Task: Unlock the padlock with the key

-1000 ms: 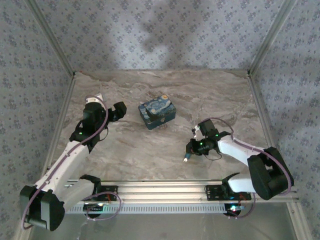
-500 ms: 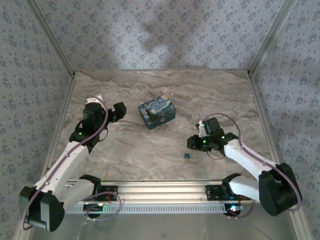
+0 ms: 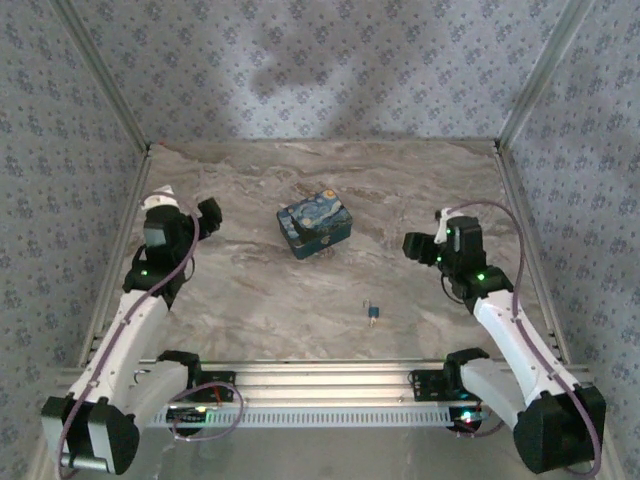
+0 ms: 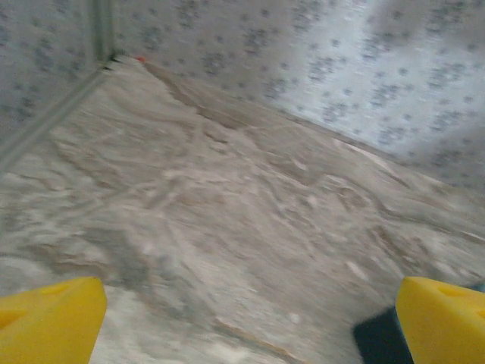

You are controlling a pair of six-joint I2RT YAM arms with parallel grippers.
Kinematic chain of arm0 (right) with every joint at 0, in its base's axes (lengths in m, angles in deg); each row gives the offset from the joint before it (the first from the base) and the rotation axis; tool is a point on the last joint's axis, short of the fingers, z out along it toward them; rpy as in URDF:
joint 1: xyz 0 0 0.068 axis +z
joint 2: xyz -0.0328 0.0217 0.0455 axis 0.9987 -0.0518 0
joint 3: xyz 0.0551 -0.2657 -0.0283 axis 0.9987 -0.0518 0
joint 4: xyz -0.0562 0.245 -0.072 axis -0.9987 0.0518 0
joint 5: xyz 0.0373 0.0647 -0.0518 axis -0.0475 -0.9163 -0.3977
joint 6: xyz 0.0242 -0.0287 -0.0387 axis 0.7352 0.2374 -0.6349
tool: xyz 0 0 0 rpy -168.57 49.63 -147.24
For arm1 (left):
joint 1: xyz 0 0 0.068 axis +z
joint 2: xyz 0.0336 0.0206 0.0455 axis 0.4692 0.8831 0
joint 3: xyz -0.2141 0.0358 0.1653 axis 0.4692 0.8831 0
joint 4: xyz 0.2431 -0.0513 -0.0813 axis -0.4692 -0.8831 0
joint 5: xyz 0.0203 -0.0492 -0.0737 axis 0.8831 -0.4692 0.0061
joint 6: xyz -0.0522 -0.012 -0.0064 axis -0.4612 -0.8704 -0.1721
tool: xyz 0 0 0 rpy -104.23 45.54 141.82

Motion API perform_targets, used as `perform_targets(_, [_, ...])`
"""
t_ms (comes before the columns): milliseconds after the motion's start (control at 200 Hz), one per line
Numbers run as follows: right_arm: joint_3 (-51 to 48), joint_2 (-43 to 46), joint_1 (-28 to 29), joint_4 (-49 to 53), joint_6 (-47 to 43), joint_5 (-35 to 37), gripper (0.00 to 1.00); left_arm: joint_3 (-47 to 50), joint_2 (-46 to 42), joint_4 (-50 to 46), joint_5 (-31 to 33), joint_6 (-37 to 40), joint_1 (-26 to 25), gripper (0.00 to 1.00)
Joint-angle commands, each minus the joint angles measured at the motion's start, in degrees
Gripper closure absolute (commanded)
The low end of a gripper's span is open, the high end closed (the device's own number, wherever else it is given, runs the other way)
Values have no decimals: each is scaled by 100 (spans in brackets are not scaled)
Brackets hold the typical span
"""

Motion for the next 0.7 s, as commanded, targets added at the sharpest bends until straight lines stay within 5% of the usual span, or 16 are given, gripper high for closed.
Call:
perform_targets(0, [-180,122,-419,-805,-367,551,17,10,-101,79,313,423,305,2])
perform_targets(85, [-429,128,-745,-1291,-452,681,0,222,-129,293,318,623,481,2])
perform_targets(250, [-969,-158,-1211,-2094,-1048,716,0,894,-156,949,478,1279,556,2])
perform_targets(695, [-1999,-1116,-1507,-4639,-1445,382,0,1561,149,1509,390,1106,607,2])
